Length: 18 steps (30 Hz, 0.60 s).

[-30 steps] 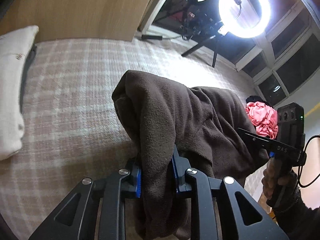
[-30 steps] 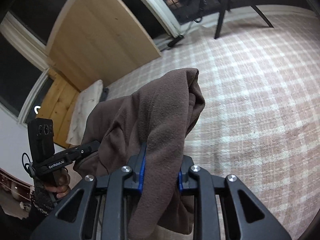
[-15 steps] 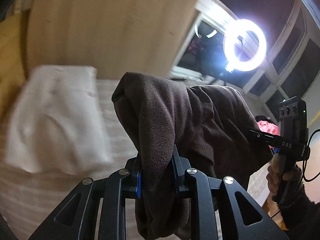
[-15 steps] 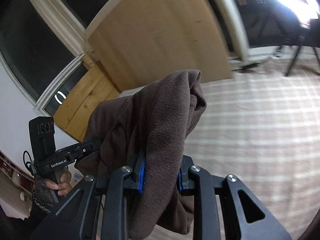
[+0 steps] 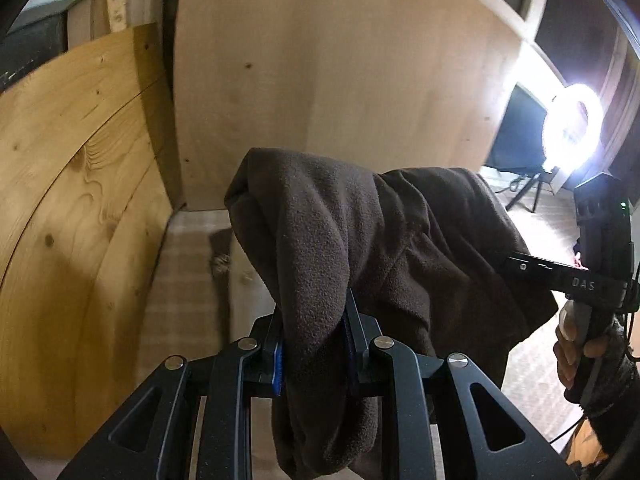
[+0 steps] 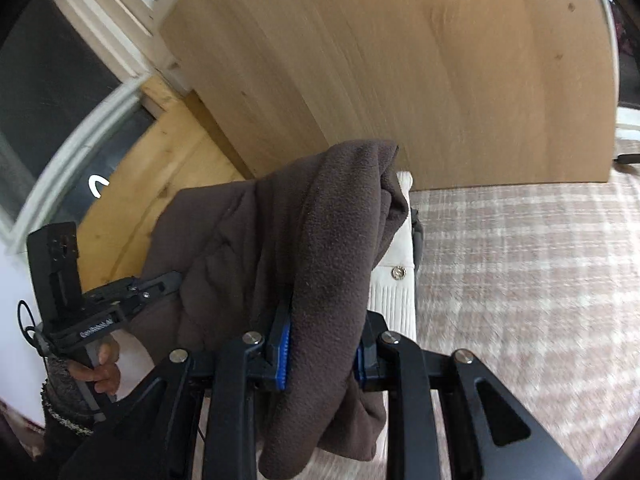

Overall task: Fold clothes
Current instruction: 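Lift the brown fleece with both grippers and carry it toward the white garment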

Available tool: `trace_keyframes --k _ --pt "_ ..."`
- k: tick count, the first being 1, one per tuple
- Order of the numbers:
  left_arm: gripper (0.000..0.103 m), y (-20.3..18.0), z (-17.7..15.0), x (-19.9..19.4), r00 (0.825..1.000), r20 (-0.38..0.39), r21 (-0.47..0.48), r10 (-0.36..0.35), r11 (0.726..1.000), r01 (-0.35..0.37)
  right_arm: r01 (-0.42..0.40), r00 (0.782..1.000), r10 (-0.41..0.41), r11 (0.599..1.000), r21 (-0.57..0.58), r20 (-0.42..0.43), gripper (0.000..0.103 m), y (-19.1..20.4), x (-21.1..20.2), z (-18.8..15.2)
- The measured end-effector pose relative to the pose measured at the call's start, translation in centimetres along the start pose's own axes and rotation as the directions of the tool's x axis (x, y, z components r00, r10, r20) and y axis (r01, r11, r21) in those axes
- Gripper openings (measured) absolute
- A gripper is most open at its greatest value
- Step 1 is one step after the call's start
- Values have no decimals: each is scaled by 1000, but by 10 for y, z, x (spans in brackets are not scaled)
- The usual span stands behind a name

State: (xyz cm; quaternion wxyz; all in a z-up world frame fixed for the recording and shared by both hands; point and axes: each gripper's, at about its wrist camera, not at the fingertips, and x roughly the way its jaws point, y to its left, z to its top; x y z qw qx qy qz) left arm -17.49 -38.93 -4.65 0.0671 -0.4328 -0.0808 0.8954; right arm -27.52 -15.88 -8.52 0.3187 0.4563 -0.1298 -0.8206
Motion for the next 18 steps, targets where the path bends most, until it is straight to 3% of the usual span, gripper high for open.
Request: trace_keyframes --k 7,9,10,12,14,16,18 --pt "22 41 -4 66 999 -34 -11 -35 999 35 26 998 -22 997 68 -51 25 -43 41 -3" --pt "31 53 -12 81 997 -25 -45 -77 996 76 24 998 -19 996 83 -60 32 -51 45 -3" --pt "35 60 -15 85 995 -18 -69 -102 993 100 24 998 -19 997 75 -64 41 -53 44 -2" --pt "51 75 -14 83 993 -6 -117 -116 987 114 19 998 -14 998 63 -68 43 -54 36 1" --pt "50 82 -15 74 993 3 -141 -122 983 121 8 999 -6 998 61 -46 43 -53 17 1" --pt "45 75 -14 59 997 20 -117 -74 990 75 -13 999 10 998 64 40 44 -50 -13 2" --pt "31 67 -13 38 999 43 -64 -1 998 4 -30 992 23 998 58 123 44 -47 -42 4"
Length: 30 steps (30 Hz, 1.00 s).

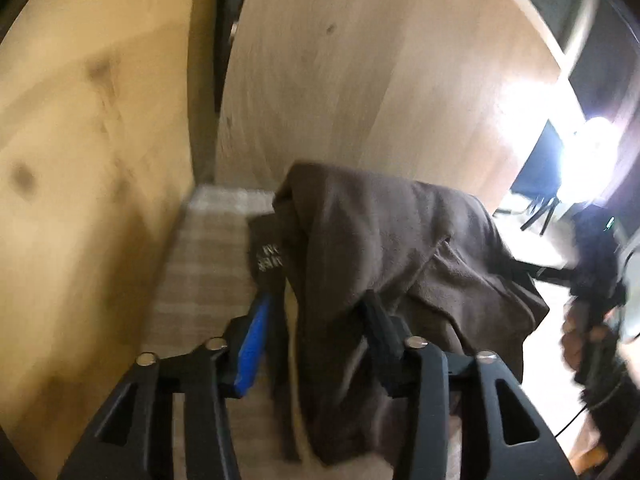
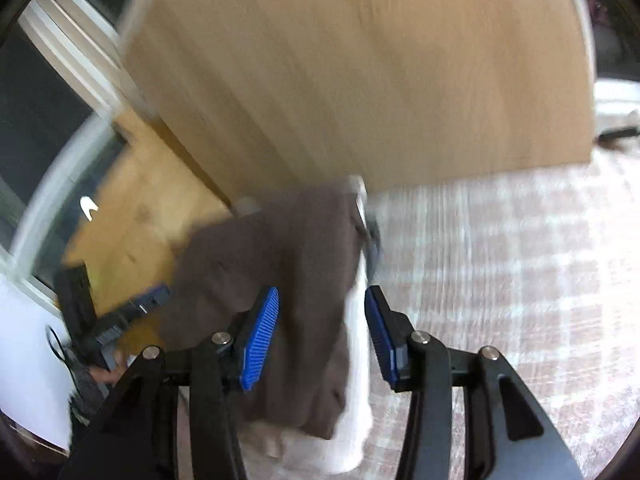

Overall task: Fold clothes
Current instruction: 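Lift the brown fleece with both grippers and carry it toward the white garment, then lower the brown fleece onto the white garment and open both grippers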

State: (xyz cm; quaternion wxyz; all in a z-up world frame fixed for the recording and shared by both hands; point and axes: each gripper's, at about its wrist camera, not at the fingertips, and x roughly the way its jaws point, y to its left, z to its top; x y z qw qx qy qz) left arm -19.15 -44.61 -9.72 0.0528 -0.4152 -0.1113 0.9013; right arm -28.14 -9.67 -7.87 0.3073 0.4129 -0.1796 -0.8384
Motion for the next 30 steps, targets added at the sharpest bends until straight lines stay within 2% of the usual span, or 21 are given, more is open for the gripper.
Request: trace_keyframes --k 1,3,5,7,11,13,15,19,22,24,26,28,30 --pt "29 -5 2 -12 999 20 35 35 999 -35 5 1000 -4 1000 -23 31 44 6 -7 3" --pt "25 -18 11 -32 995 77 96 60 993 -68 55 997 -49 993 -106 63 44 24 -9 13" --pt "25 -32 22 -41 992 117 134 48 989 -64 91 995 -79 979 -185 67 44 41 6 23" --pt "26 -45 36 -33 991 129 172 40 983 -62 92 996 -84 971 -219 41 44 51 31 31" --pt "26 -47 55 17 995 81 193 50 979 -65 84 995 -92 969 -234 -25 44 47 70 33" --pt "26 -41 57 40 996 35 187 78 979 -83 106 990 -126 965 -240 -69 43 31 91 28" --pt "28 -27 56 62 998 -3 167 71 984 -69 133 980 -167 953 -271 -106 41 25 106 23" --pt "28 -4 60 64 1000 -17 75 -2 997 3 139 983 -164 954 -264 -76 41 26 76 24" --pt "23 -17 55 36 997 19 146 69 987 -71 93 994 -103 958 -271 -24 41 35 26 11" --pt "23 -29 42 8 997 65 169 49 984 -59 98 995 -104 948 -304 -5 41 41 2 -10" --pt "23 -38 22 -9 998 69 164 -6 986 -5 125 991 -132 939 -321 0 41 43 -6 -28" --pt "23 -48 2 -13 999 43 180 -31 983 23 161 985 -173 930 -330 -6 41 40 -8 -42" --pt "27 -53 -15 -5 999 -4 190 -44 981 44 179 973 -219 920 -349 -78 41 27 3 -58"
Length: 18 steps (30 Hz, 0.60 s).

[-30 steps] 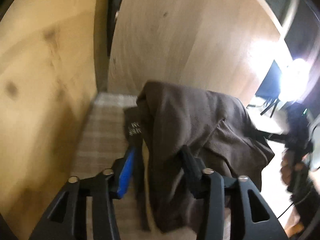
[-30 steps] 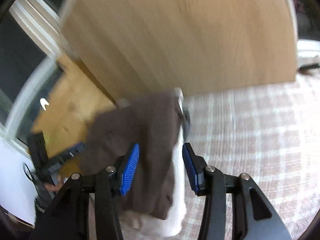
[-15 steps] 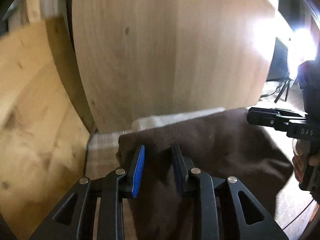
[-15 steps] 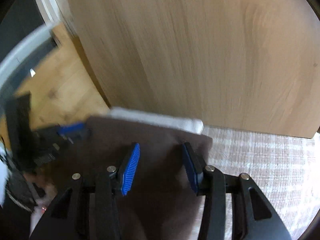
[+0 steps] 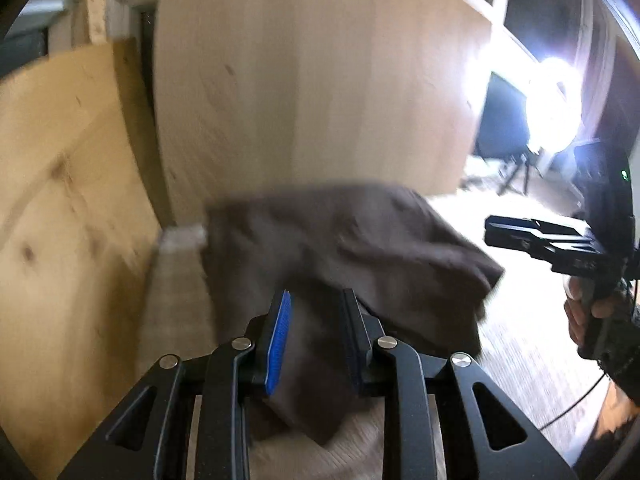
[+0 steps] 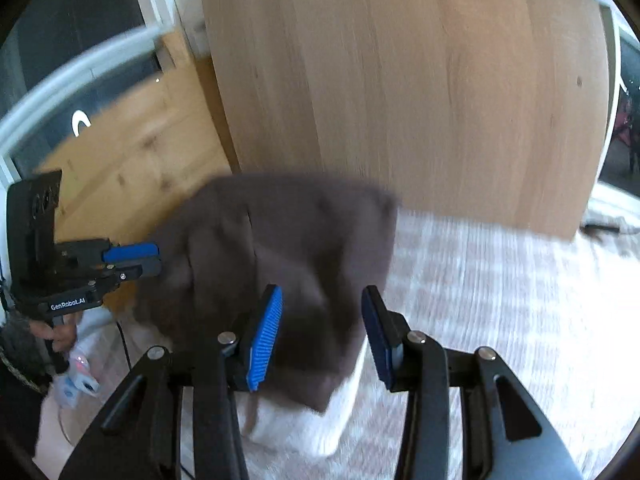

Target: Fold clothes

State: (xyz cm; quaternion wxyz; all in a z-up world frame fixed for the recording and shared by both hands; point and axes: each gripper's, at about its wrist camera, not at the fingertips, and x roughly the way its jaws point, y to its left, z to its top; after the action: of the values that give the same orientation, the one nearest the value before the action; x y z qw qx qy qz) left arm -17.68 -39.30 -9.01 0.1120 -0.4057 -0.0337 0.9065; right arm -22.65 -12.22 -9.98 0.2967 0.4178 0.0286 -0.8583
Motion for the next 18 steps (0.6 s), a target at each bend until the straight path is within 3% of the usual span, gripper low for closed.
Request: trace_keyframes --k 3,5,7,11,16,18 --pt "25 7 -17 27 996 -74 18 49 999 -48 22 997 -24 999 -24 -77 41 -9 7 -16" --pt "17 15 -20 25 997 -71 -22 25 999 -27 9 998 -9 1000 5 -67 41 -17 -11 -16" --pt "14 13 -18 10 996 -69 -31 51 998 -54 18 999 -17 1000 19 -43 41 -22 -31 -15" --pt "34 2 -25 -16 993 -59 -40 97 994 -100 65 998 -65 997 31 -1 57 -17 -69 -23" --pt "47 -30 -44 -46 989 -45 -91 141 985 -145 116 993 -112 986 121 -42 57 10 -87 -36" --pt "59 -49 -50 -59 987 -22 -99 158 982 -160 118 992 -112 986 121 -53 57 31 -88 -40"
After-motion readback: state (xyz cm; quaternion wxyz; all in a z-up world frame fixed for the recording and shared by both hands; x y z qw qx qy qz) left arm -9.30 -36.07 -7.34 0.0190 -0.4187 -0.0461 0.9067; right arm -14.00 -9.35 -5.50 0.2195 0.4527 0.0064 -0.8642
